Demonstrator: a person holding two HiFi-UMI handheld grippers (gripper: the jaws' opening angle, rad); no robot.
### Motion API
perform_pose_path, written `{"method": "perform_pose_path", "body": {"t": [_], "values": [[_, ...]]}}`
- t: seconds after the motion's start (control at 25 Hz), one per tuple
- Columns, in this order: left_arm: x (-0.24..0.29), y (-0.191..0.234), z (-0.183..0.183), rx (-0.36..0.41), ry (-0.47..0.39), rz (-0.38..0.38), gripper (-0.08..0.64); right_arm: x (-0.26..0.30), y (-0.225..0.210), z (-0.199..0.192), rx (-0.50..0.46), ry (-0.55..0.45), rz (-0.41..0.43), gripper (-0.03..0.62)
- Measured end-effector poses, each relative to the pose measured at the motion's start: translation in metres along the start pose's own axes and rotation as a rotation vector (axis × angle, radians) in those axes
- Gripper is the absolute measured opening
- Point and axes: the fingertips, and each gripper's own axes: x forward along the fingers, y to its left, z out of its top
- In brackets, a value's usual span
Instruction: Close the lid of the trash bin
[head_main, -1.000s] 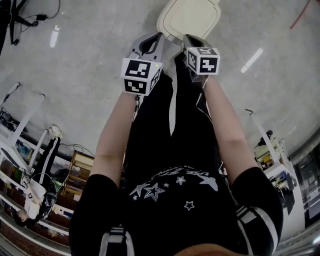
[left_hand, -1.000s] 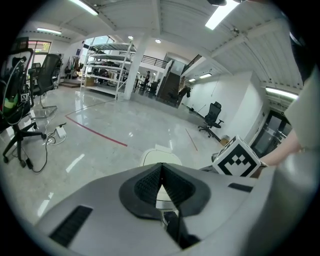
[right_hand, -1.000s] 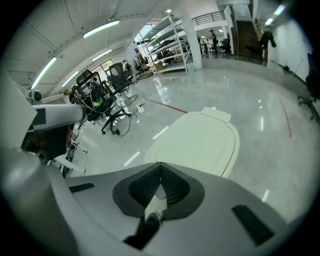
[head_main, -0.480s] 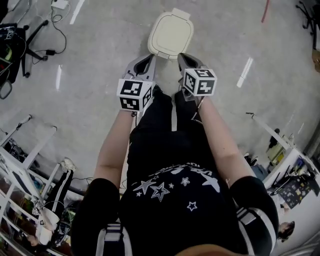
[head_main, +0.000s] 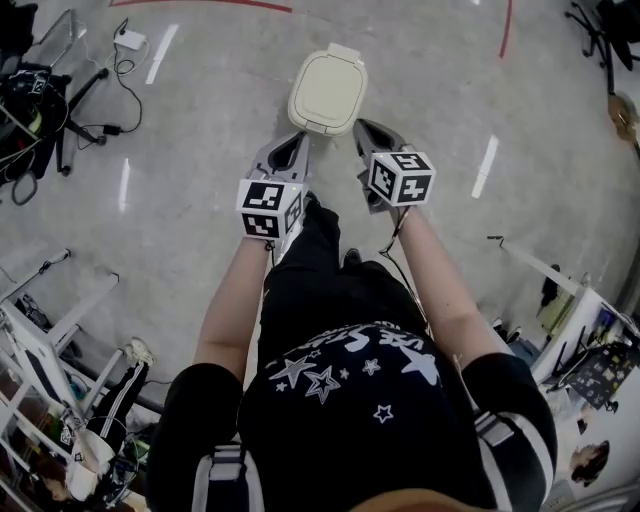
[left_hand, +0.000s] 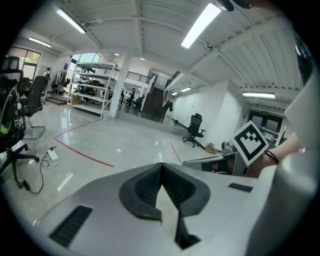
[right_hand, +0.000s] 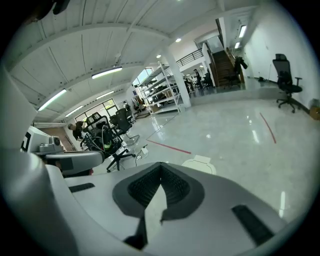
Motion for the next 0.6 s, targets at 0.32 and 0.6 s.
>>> {"method": "perform_pose_path", "body": {"t": [0.32, 0.6], "values": [[-0.044, -0.043, -0.007, 0.006, -0.074, 0.028, 0.011, -0.062, 0.021, -0.011, -0.04, -0.074, 0.058, 0.005], [-0.111, -0.099, -0.001, 0.038, -0.148, 0.028, 0.011, -0.152, 0.058, -0.02, -0.099, -0.133, 0.077, 0.005]]}}
